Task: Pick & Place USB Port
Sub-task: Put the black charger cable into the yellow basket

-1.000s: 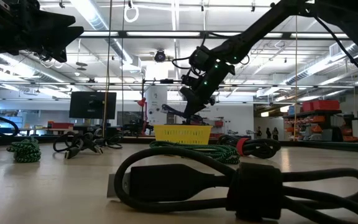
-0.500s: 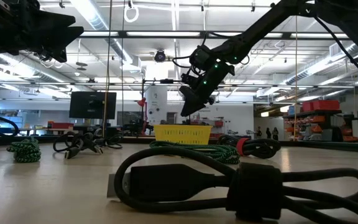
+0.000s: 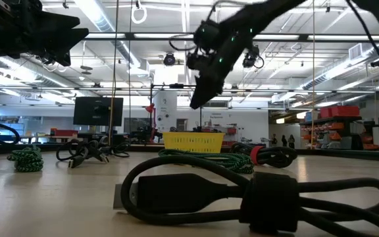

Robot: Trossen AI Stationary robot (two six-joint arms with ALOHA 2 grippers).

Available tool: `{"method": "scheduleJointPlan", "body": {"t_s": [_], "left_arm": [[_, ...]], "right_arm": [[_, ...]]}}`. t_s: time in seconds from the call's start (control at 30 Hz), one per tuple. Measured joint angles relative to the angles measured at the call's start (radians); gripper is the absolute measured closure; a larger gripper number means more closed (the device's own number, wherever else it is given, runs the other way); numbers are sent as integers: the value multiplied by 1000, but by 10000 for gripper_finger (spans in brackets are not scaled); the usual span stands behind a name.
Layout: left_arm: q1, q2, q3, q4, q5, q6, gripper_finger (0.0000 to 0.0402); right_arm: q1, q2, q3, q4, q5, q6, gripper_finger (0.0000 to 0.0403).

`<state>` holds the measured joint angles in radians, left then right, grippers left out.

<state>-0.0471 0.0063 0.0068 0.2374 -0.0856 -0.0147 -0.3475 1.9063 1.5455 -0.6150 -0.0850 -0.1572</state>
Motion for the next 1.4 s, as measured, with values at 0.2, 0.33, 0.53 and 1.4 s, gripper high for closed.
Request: {"method": "scheduleJointPlan", "body": {"t_s": [0.2,0.33,0.53,1.4], "left_arm": [[0,0,0,-1,0,-1,241],[0,0,0,-2,4,-4,241],[0,0,0,-3,4,-26,241],[0,0,0,-3,4,-26,241]], "right_arm": [[188,-17,-36,-213,94,73,288],[262,-16,-94,-236,296,75,289],[266,-17,-145,-242,417,114,289],[149,-18,-429,81,384,-8,184]]}}
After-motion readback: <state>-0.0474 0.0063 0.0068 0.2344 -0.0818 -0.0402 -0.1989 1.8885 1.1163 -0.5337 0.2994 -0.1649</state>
